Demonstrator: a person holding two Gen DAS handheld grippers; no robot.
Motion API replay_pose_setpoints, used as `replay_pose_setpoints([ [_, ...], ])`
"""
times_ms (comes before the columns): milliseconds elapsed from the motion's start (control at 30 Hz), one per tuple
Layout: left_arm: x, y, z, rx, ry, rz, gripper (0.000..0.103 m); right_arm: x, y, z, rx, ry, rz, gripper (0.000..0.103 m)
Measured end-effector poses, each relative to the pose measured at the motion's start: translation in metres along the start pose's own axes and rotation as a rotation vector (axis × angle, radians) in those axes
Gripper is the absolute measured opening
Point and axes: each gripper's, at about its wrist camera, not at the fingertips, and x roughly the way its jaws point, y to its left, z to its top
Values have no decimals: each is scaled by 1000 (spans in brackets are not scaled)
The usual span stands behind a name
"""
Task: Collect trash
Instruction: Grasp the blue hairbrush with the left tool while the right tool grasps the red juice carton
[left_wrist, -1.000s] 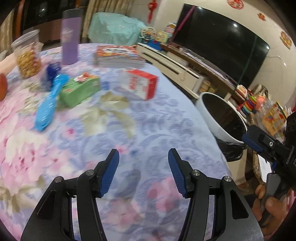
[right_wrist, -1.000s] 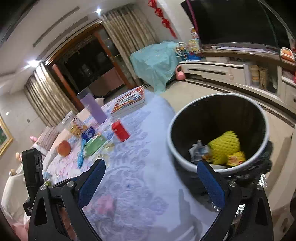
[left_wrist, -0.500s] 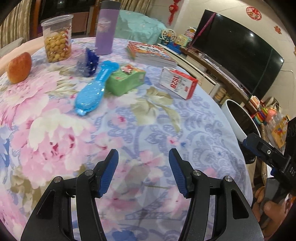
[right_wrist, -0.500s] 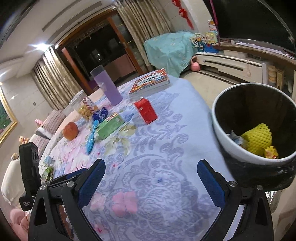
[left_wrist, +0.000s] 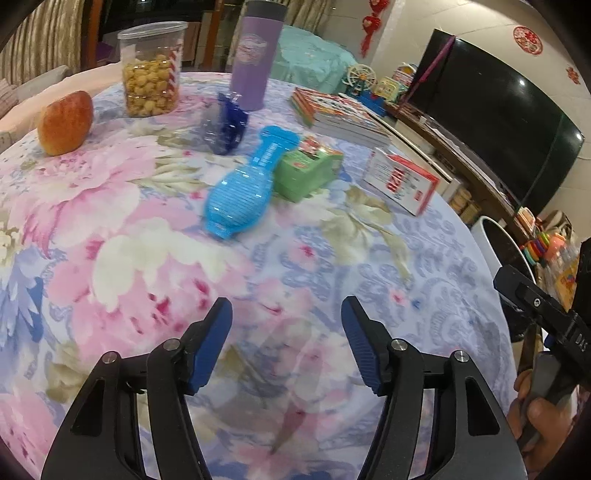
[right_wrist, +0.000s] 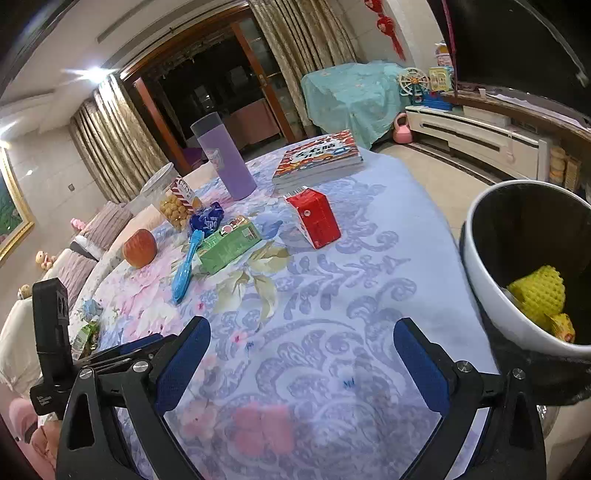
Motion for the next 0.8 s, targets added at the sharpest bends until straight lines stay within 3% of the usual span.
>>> replay_pose_setpoints([
  [400,19,30,37,14,-11,67,71,45,4,24,-32,21,-20,100],
  [800,44,32,60,66,-16,88,72,96,0,66,-88,11,-75,100],
])
